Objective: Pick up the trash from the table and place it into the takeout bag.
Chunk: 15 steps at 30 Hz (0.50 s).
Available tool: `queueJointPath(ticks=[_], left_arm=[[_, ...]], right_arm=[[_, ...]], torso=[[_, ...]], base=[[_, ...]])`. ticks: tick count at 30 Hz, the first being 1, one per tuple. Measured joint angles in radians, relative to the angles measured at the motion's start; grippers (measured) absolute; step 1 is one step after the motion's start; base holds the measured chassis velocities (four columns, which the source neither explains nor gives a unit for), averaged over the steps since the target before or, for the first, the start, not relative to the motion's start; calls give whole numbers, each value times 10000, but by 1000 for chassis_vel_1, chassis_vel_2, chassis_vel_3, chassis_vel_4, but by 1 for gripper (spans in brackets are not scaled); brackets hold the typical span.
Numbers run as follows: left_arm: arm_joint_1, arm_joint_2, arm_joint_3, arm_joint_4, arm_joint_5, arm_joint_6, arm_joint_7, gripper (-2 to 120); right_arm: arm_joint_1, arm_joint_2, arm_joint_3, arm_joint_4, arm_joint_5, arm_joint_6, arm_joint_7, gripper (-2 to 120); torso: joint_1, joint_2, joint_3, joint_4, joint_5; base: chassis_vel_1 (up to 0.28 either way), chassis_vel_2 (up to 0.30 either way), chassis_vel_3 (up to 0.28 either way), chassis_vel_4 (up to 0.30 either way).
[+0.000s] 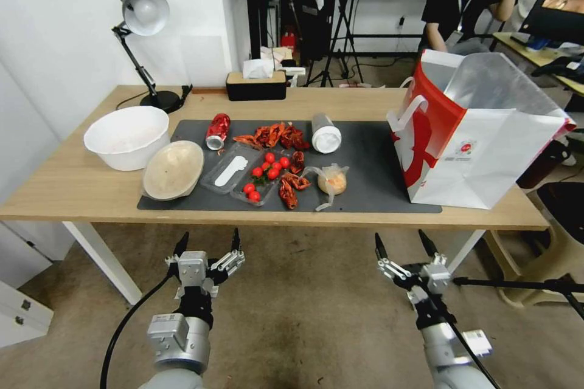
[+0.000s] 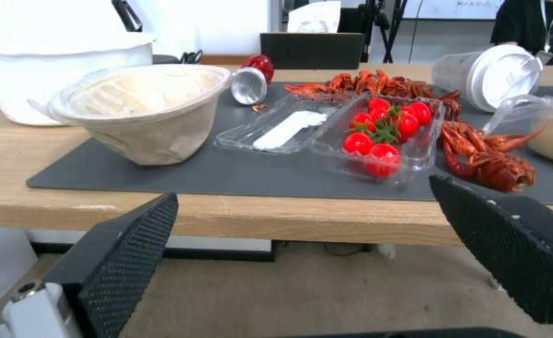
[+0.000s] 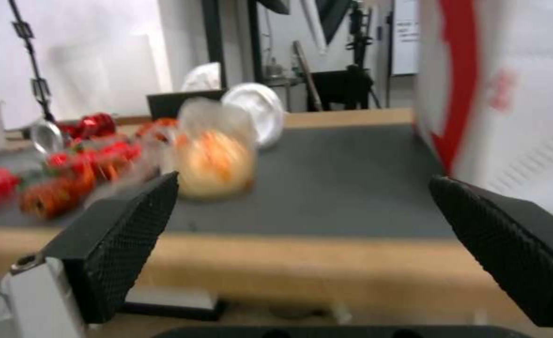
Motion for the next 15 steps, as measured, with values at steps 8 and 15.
queueJointPath(ticks=[8,15], left_arm=[[246,-1,4,-150,24,-3,-2,100],[310,-2,44,-300,63,-4,1,100]], right_arm=[[2176,-138,-924,-169,368,-1237,-30,100],[3573,-2,-1652,-343,317,-2467,498,100]], torso=[[0,0,1,1,2],[1,0,1,3,3]], base=[[0,0,0,0],[0,0,0,0]])
